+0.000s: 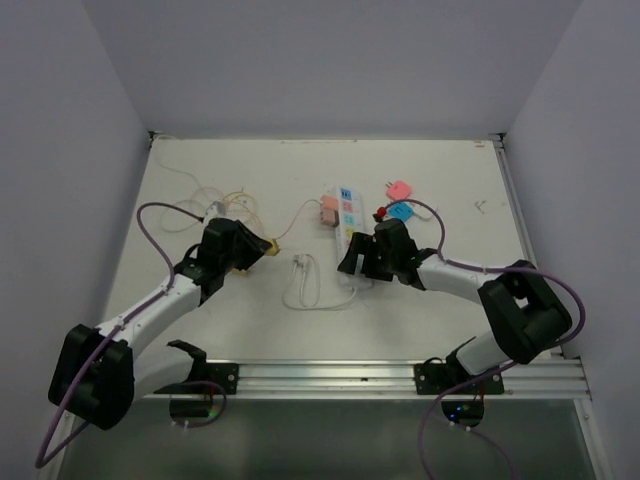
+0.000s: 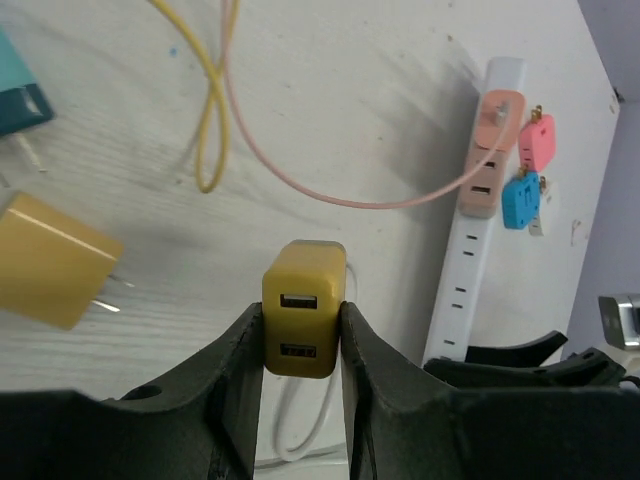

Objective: Pull the plug off the socket

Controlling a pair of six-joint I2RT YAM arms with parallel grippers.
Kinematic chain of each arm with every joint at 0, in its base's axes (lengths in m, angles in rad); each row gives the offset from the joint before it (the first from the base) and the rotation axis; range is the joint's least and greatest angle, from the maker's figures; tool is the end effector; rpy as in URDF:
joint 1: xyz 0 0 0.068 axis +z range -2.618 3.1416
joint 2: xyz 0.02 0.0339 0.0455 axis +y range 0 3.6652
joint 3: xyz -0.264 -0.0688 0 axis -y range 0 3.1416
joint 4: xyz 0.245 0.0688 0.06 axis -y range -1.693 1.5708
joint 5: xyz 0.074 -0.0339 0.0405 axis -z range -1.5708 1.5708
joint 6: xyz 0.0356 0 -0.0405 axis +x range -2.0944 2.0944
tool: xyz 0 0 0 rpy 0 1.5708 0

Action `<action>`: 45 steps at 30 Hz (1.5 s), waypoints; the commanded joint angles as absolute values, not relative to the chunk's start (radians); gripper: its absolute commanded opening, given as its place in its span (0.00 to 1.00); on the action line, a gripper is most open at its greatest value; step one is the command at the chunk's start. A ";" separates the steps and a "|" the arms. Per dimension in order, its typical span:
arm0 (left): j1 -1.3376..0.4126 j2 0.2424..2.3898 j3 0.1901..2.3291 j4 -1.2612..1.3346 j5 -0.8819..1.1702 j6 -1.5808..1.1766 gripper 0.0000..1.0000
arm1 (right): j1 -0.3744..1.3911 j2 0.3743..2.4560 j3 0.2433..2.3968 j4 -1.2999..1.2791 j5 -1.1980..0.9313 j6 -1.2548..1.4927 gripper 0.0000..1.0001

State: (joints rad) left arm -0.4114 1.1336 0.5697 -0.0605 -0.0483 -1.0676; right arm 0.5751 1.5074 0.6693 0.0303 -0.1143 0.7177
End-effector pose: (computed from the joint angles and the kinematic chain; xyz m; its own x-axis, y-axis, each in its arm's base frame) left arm 0.2172 -0.0929 0.2084 -0.5769 -0.7030 -0.4160 -0.2941 0.6538 -0.6971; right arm 0.2389 0.1597 0.1559 -0.8558 0.2239 -0.4664 -0.0580 0.8543 0.5166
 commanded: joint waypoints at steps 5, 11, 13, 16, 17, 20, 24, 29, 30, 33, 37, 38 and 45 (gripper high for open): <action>-0.206 1.109 0.543 -0.092 -0.022 -0.894 0.00 | 0.551 1.537 0.641 -0.155 -0.026 0.692 0.00; -0.107 1.229 0.578 -0.054 -0.005 -0.839 0.00 | 0.549 1.525 0.634 -0.149 -0.034 0.687 0.00; -0.086 1.284 0.595 -0.046 -0.006 -0.827 0.00 | 0.549 1.525 0.635 -0.150 -0.034 0.686 0.00; -0.074 1.344 0.624 0.021 0.053 -0.813 0.00 | 0.551 1.528 0.637 -0.147 -0.038 0.684 0.00; -0.074 1.356 0.633 0.032 0.060 -0.813 0.00 | 0.549 1.528 0.638 -0.152 -0.041 0.684 0.00; -0.074 1.393 0.647 0.057 0.084 -0.816 0.08 | 0.548 1.526 0.637 -0.149 -0.043 0.684 0.00; -0.074 1.411 0.653 0.057 0.089 -0.819 0.21 | 0.548 1.522 0.637 -0.152 -0.043 0.681 0.00; -0.074 1.393 0.643 0.046 0.084 -0.825 0.45 | 0.548 1.535 0.634 -0.147 -0.051 0.681 0.00; -0.074 1.381 0.643 0.040 0.078 -0.825 0.50 | 0.548 1.536 0.634 -0.147 -0.051 0.683 0.00; -0.074 1.356 0.640 0.003 0.058 -0.830 0.77 | 0.548 1.532 0.638 -0.149 -0.049 0.683 0.00; -0.074 1.327 0.637 -0.052 0.043 -0.831 0.89 | 0.548 1.532 0.641 -0.152 -0.051 0.683 0.00; -0.074 1.318 0.635 -0.060 0.041 -0.831 0.91 | 0.548 1.532 0.640 -0.152 -0.051 0.683 0.00; -0.074 1.188 0.635 -0.135 0.029 -0.842 1.00 | 0.548 1.532 0.640 -0.155 -0.054 0.677 0.00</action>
State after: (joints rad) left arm -0.0807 1.2533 0.6174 -0.1047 0.0452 -0.8452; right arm 0.5613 1.4986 0.6712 0.0051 -0.0959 0.6945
